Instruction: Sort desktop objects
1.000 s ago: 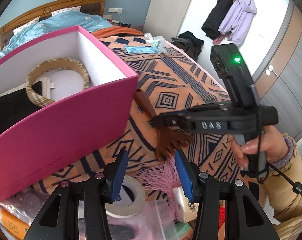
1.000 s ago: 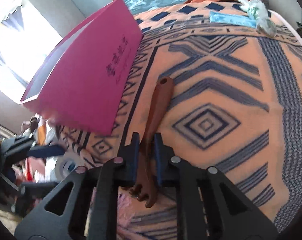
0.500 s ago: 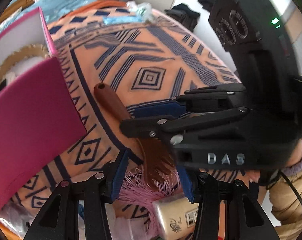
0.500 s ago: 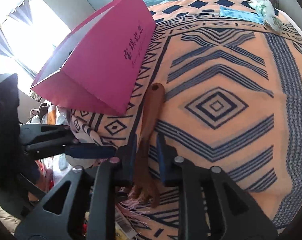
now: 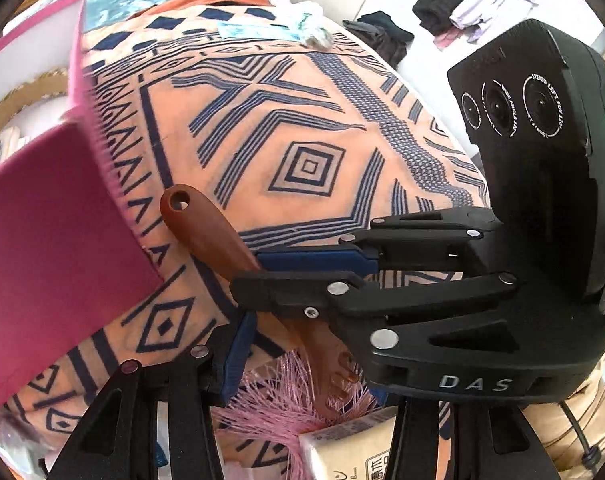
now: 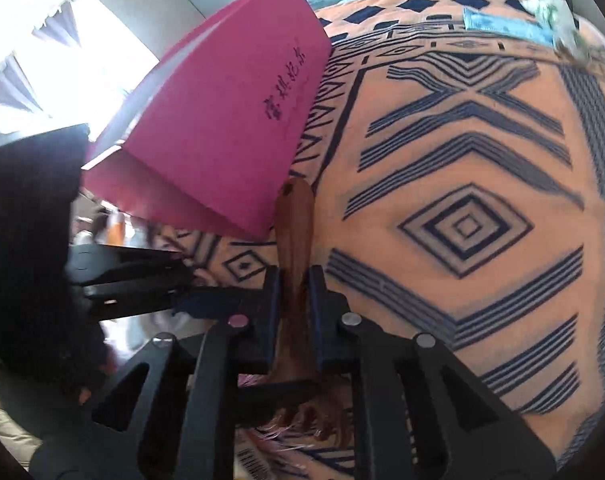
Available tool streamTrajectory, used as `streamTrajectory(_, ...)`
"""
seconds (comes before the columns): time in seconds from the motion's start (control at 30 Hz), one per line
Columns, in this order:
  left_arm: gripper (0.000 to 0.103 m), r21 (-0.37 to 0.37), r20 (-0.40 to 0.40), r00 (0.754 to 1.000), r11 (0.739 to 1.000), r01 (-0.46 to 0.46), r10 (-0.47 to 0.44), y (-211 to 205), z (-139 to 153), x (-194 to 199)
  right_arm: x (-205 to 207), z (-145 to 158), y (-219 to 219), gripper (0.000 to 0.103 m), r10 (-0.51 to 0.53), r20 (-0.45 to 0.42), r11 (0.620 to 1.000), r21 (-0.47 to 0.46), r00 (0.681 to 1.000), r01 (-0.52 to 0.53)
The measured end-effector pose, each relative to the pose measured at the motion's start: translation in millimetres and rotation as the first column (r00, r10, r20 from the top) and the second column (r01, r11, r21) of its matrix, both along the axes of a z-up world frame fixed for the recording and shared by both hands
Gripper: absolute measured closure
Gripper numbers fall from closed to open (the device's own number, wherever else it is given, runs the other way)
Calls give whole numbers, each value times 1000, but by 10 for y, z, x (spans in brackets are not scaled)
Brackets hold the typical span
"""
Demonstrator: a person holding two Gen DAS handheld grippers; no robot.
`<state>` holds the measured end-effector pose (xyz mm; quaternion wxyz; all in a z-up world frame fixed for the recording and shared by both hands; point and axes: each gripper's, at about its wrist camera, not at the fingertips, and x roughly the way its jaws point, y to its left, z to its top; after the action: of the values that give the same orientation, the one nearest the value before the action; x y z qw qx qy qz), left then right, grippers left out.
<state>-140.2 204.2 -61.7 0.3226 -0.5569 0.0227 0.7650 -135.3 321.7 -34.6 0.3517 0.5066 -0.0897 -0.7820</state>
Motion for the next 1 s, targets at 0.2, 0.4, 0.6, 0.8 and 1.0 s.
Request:
streamTrajectory(0.2, 71, 7, -46, 999, 1000, 0, 1, -6, 51, 27, 61, 29, 127, 87, -5, 8, 996, -84, 1000, 5)
streamTrajectory(0.4, 75, -3, -109, 994, 1000, 14, -14, 14, 138, 115, 130, 117, 143, 86, -5, -19, 997, -81, 1000, 3)
streamTrajectory(0.6, 80, 33, -185, 983, 999, 18, -11, -92, 343, 233, 270, 321, 101, 85, -7, -105, 999, -46, 994, 2)
streamTrajectory(0.8, 85, 72, -265, 964, 997, 19, 1, -249, 594, 315, 439, 603, 67, 86, 6, -175, 997, -79, 985, -20)
streamTrajectory(1.0, 86, 113, -316, 948, 994, -5, 40, -431, 860, 406, 564, 923, -69, 88, 20, -260, 993, -109, 966, -50)
